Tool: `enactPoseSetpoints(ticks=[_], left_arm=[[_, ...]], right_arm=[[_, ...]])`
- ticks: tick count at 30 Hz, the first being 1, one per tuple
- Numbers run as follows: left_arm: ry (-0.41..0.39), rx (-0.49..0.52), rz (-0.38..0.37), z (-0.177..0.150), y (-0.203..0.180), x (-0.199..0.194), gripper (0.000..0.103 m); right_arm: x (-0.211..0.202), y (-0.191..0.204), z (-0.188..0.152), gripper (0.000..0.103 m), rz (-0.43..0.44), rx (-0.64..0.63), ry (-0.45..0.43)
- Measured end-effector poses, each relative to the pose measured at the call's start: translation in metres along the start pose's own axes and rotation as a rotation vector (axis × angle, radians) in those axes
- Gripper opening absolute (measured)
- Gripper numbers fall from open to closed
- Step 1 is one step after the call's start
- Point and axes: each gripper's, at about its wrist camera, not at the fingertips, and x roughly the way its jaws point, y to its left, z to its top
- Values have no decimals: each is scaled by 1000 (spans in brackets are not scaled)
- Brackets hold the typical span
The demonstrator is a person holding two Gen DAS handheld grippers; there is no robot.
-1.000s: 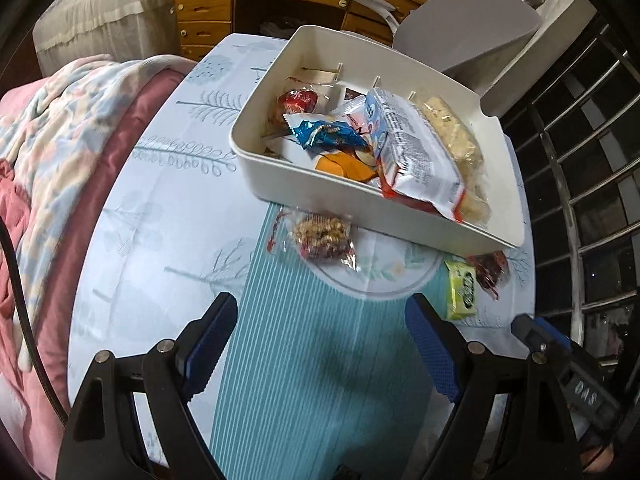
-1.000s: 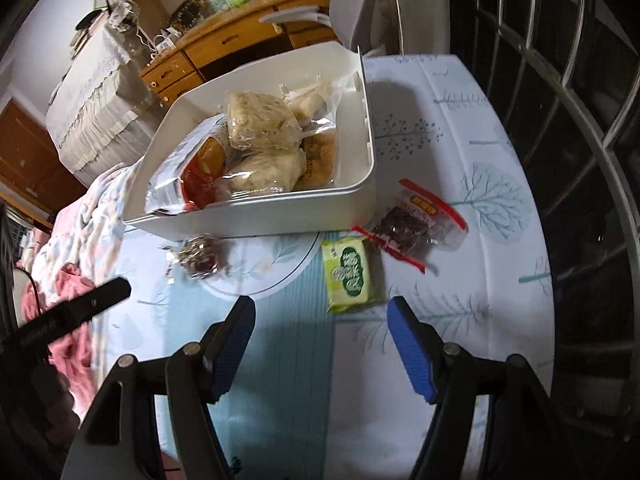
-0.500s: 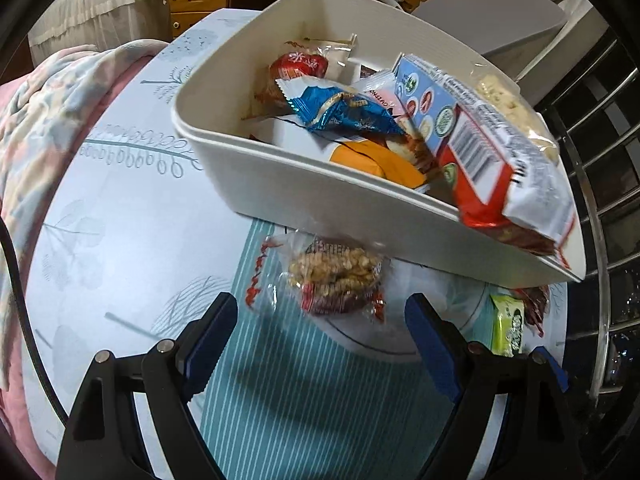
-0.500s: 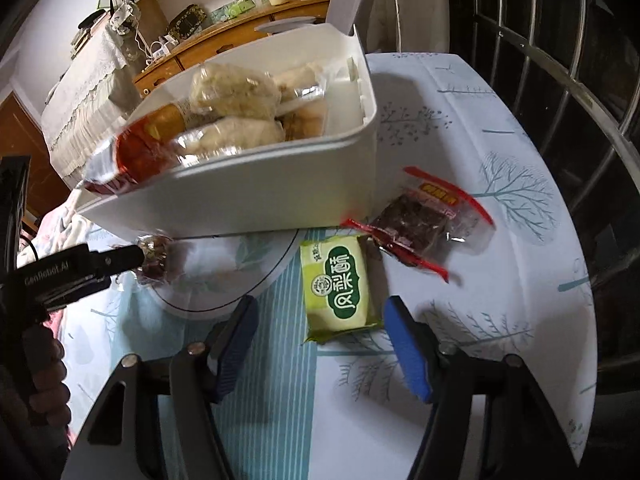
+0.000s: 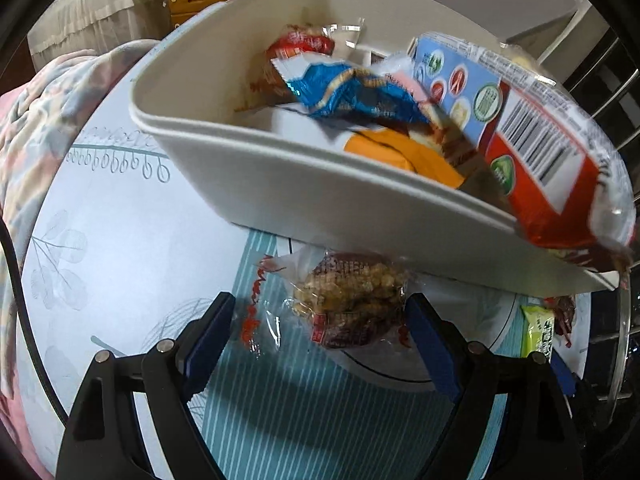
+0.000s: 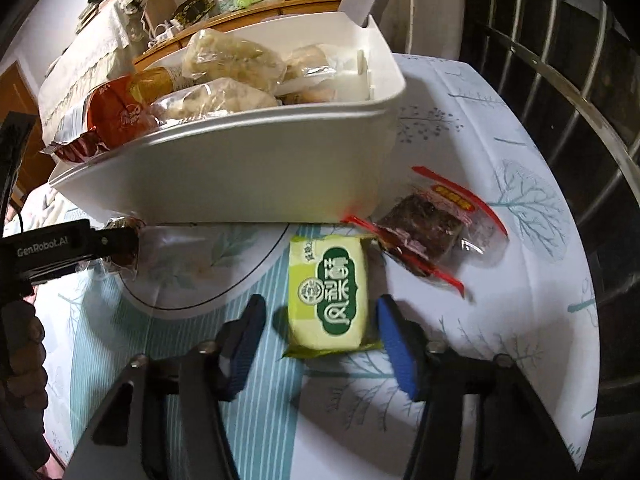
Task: Organize snacks
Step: 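Grasp the red-tied nut packet with the left tool while the right tool grasps the green cake pack, then carry the nut packet and green cake pack into the white tray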
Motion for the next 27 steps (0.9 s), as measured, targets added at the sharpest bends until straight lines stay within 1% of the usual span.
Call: enactPoseSetpoints(ticks=[2, 3, 4, 5, 6, 7, 8, 11, 12, 13, 14, 18, 23, 27], left_arm=[[3, 22, 17, -1, -5, 3, 84], [1, 33, 25, 0, -7, 5, 83], [-3, 42, 33, 0, -7, 4, 82], [-8, 50, 43, 0, -9, 5, 81], [-12, 58, 48, 1, -10, 6, 77], [-16, 67, 57, 2, -12, 6, 70], [-20, 75, 62, 2, -13, 6, 67], [-8, 82, 53, 6, -12, 9, 66], [-5, 82, 53, 7, -12, 9, 64], [-1, 85, 49, 9, -12, 8, 55], [8, 88, 32, 11, -12, 7, 52], [55, 81, 31, 19, -13, 7, 49], [144, 46, -10, 19, -13, 3, 49], [194, 57, 7, 16, -13, -3, 49]], right_arm=[[1, 0, 3, 45, -7, -3, 3], [2, -1, 4, 41, -11, -2, 4], [3, -1, 6, 39, -14, -1, 7], [3, -1, 7, 39, -14, 0, 11], [4, 0, 9, 38, -14, -1, 17], [5, 0, 11, 38, -14, 0, 21], [5, 0, 11, 38, -15, 0, 25], [7, 2, 16, 38, -21, -6, 57], [8, 1, 17, 38, -15, -1, 72], [8, 1, 19, 38, -7, 8, 88], [8, 1, 20, 38, -4, 14, 102], [8, 3, 24, 38, 5, 34, 165], [3, 8, 26, 38, 36, 58, 241], [0, 15, 26, 38, 62, 73, 305]])
